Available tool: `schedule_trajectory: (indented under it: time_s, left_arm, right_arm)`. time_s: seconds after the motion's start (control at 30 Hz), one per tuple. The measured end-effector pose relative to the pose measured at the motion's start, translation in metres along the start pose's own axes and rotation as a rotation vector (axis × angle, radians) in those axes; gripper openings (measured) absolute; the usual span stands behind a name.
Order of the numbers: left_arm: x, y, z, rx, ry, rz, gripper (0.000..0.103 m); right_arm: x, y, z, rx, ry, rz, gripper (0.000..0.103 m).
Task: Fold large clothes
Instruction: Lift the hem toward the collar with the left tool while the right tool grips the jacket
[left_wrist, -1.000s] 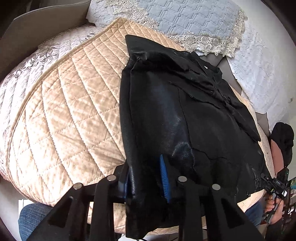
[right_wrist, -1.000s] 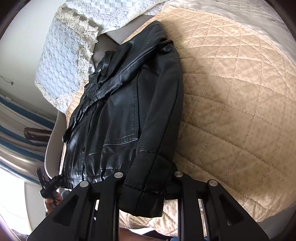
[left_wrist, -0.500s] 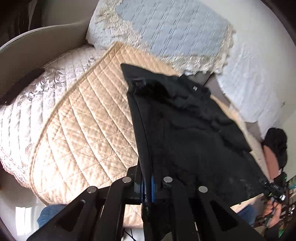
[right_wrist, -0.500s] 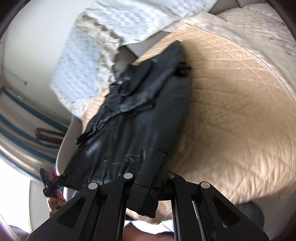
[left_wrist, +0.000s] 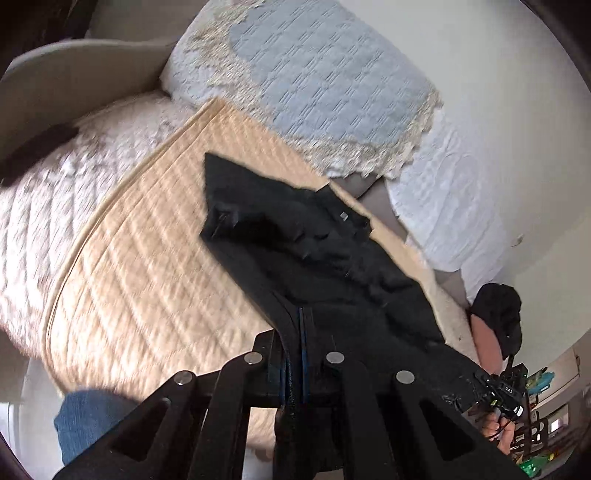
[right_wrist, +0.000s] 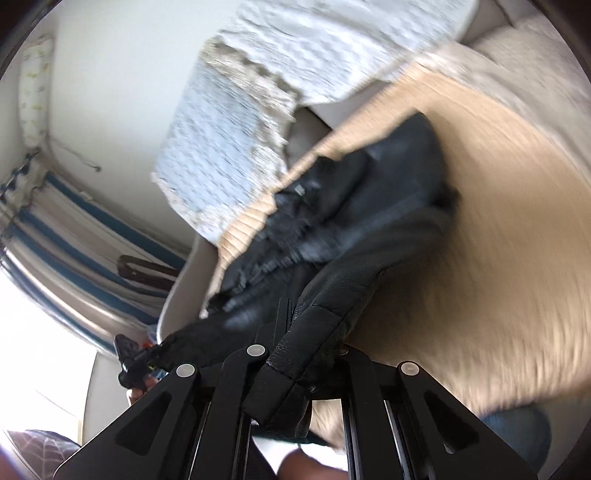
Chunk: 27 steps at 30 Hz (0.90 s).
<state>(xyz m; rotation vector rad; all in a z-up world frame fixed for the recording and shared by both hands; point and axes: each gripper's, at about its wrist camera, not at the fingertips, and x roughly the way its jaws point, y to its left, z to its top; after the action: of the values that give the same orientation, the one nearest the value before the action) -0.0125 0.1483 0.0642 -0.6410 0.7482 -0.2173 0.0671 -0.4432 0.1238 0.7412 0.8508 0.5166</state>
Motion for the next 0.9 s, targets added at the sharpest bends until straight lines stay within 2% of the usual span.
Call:
schedule_trajectory:
  time_s: [0.13,0.27,0.47,0.6,0.73,0.83,0.9]
  left_arm:
    - [0.013,-0.019,0.040,0.046,-0.038,-0.044,0.005]
    - [0.038,-0.024,0.081,0.038,-0.068,-0.053,0.005]
    - [0.098,-0.009,0.136,-0.074,-0.091,-0.014,0.005]
    - [0.151,0.009,0.151,-0.132,-0.060,0.052,0.005]
    - [0.206,0.038,0.149,-0.202,0.026,0.152,0.006]
    - [0.215,0.049,0.147,-0.249,0.066,0.146,0.008]
    - [0.202,0.047,0.148,-0.256,0.050,0.111,0.015]
  right_arm:
    - [0.014,0.006,0.046,-0.034,-0.046,0.040,0.006]
    - [0.037,-0.015,0.094,0.019,-0.075,0.034,0.006]
    - [0.082,-0.060,0.160,0.141,-0.099,-0.041,0.006]
    - [0.135,-0.091,0.188,0.222,-0.040,-0.113,0.008]
    - [0.170,-0.121,0.193,0.312,0.030,-0.205,0.017]
    - [0.163,-0.123,0.193,0.327,0.017,-0.177,0.026]
    - [0.149,-0.112,0.193,0.276,-0.012,-0.120,0.057]
